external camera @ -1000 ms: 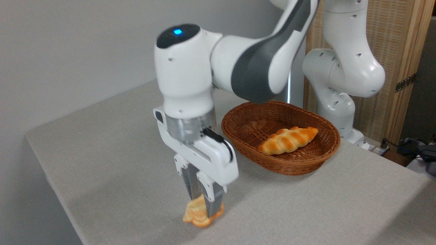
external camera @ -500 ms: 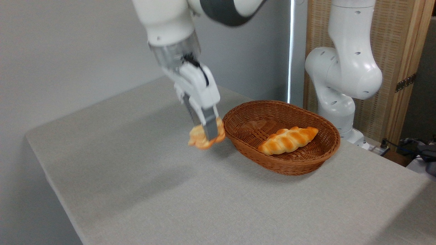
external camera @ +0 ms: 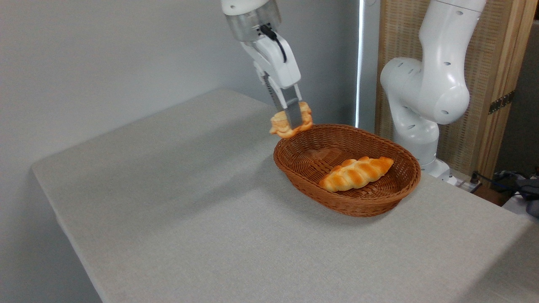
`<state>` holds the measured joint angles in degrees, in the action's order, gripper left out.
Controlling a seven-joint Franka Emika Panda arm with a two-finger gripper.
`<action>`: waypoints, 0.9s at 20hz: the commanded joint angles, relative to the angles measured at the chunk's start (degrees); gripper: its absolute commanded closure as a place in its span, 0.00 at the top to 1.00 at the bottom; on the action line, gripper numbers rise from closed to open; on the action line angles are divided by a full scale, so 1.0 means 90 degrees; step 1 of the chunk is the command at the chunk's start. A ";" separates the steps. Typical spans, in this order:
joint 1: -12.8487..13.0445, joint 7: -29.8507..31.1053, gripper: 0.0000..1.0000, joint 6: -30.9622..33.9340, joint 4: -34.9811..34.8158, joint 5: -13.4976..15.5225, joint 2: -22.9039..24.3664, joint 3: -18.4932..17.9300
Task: Put bread into the basket
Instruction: 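Lift the bun and carry it over the wicker basket, then lower the bun into the basket and open the gripper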
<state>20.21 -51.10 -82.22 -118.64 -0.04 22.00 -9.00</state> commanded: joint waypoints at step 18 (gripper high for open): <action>0.0508 -0.0074 1.00 -0.0259 -0.0978 -0.0679 0.0602 -0.0055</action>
<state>24.56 -51.13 -84.29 -128.12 -5.43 27.45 -9.01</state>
